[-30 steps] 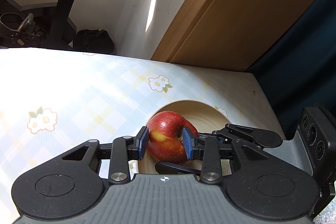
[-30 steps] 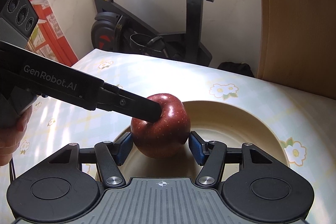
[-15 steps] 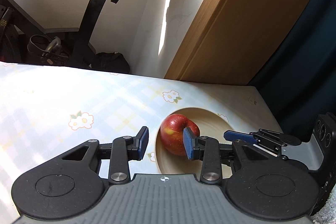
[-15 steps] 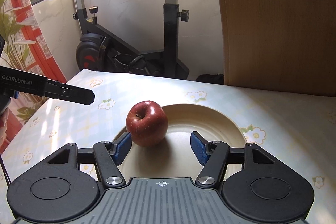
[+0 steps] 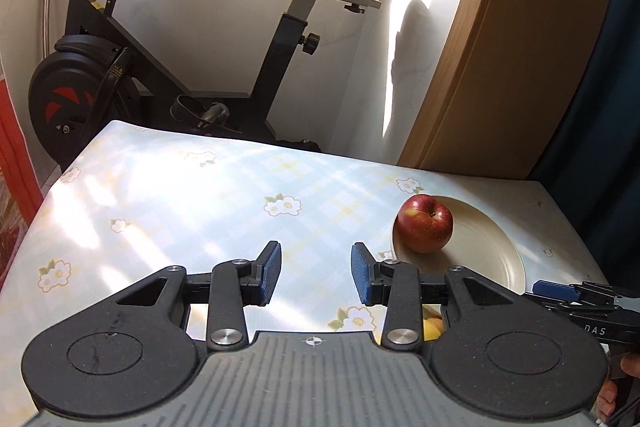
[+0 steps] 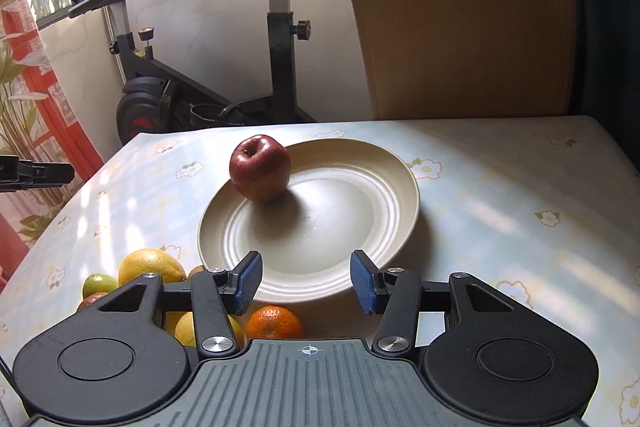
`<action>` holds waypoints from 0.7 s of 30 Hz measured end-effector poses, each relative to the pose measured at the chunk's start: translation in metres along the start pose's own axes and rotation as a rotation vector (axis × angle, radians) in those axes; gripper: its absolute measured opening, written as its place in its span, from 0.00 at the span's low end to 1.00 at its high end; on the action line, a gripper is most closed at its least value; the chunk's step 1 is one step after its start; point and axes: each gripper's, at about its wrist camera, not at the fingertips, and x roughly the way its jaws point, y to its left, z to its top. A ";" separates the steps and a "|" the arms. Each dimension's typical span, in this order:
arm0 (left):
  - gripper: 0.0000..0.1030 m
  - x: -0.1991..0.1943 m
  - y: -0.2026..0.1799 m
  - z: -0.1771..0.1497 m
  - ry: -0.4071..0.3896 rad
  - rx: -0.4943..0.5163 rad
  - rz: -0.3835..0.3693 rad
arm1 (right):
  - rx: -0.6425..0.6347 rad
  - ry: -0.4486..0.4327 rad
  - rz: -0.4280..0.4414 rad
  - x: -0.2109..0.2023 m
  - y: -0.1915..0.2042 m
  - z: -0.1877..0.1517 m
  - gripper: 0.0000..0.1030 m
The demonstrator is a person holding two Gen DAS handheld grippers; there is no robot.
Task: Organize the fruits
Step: 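Grasp the green apple with the left gripper while the right gripper grasps a mandarin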
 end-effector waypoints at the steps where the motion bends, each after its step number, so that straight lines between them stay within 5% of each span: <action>1: 0.39 -0.003 0.000 -0.003 -0.005 0.001 0.005 | 0.010 0.010 -0.005 0.000 0.000 -0.003 0.38; 21: 0.39 -0.007 0.019 -0.035 0.045 -0.050 -0.045 | 0.160 0.123 0.065 0.016 -0.004 -0.017 0.35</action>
